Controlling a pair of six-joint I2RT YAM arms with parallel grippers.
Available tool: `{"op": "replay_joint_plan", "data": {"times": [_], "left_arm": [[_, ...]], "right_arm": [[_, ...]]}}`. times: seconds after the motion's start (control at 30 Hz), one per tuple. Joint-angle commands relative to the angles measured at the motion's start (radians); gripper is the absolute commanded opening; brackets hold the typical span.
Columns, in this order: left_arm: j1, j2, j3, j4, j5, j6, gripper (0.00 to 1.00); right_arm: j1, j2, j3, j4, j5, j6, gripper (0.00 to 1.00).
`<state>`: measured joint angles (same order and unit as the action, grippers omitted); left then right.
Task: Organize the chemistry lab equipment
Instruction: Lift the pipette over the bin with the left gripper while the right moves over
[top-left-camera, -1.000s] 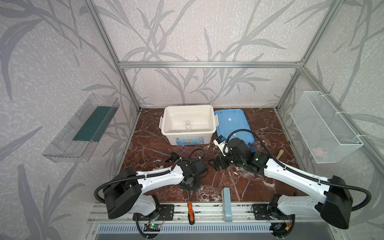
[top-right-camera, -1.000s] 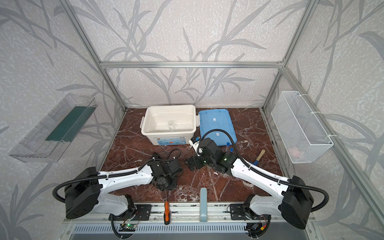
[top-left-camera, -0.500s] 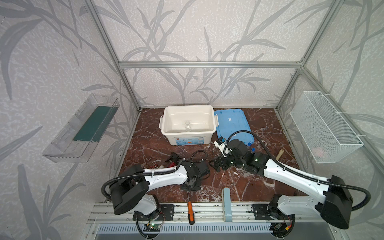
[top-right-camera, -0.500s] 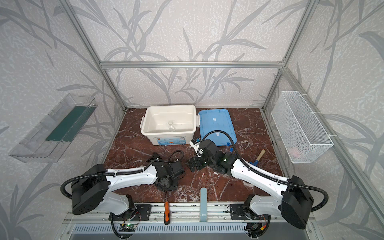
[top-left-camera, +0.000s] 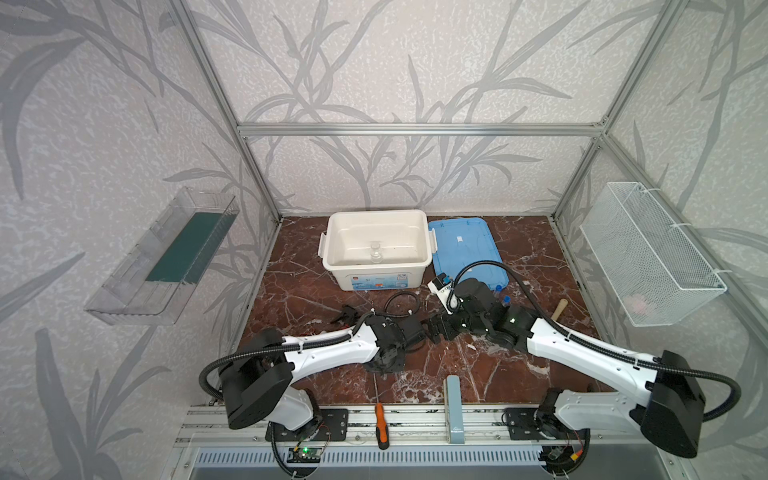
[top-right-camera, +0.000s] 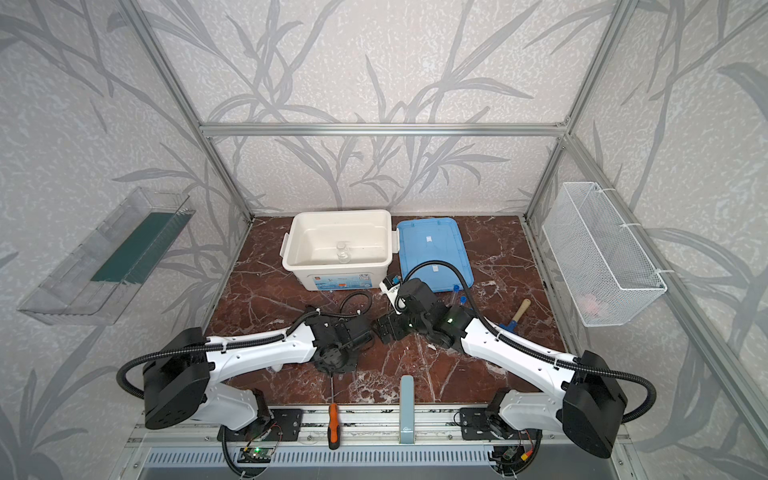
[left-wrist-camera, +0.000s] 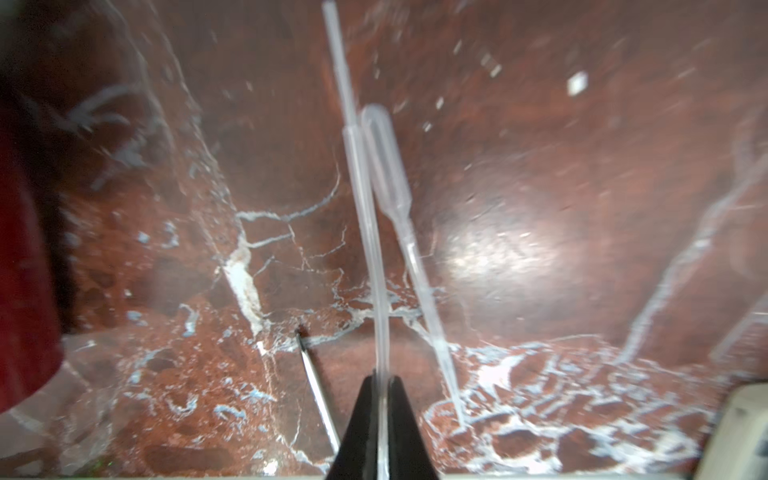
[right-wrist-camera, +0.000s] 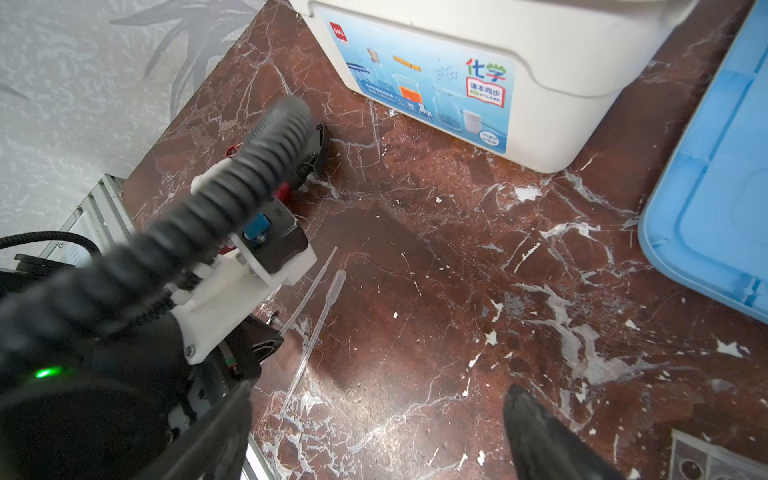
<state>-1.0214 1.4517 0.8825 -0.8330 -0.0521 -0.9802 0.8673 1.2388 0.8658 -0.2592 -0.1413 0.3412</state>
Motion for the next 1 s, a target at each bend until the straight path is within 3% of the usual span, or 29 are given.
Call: {"op": "replay_joint_plan", "data": {"times": [0.0,0.23,0.43,0.6,0.73,0.97], "left_arm": [[0.008,-0.056,0.059,-0.106,-0.087,0.000,0.08],[0.110,-0.148,0.189,-0.138,-0.102,0.127,0.08],[0.235,-0.084,0.430,-0.179,-0.101,0.292,0.08],[0.325,0.062,0.697,-0.181,-0.107,0.411,0.08],[0.377,0.222,0.908,-0.166,-0.038,0.467,0.08],[0.457,0.547,1.264,-0.188,0.065,0.523,0.08]], "right_arm": [[0.007,-0.054,-0.016,0.029,0.036,0.002,0.92],[0.001,-0.152,-0.044,0.085,0.035,-0.007,0.97],[-0.021,-0.193,-0.019,0.120,-0.058,-0.053,0.99],[-0.110,-0.175,0.056,0.130,-0.122,-0.054,0.99],[-0.209,-0.095,0.186,0.053,-0.150,-0.065,0.99],[-0.370,0.048,0.328,0.059,-0.311,-0.034,0.99]]}}
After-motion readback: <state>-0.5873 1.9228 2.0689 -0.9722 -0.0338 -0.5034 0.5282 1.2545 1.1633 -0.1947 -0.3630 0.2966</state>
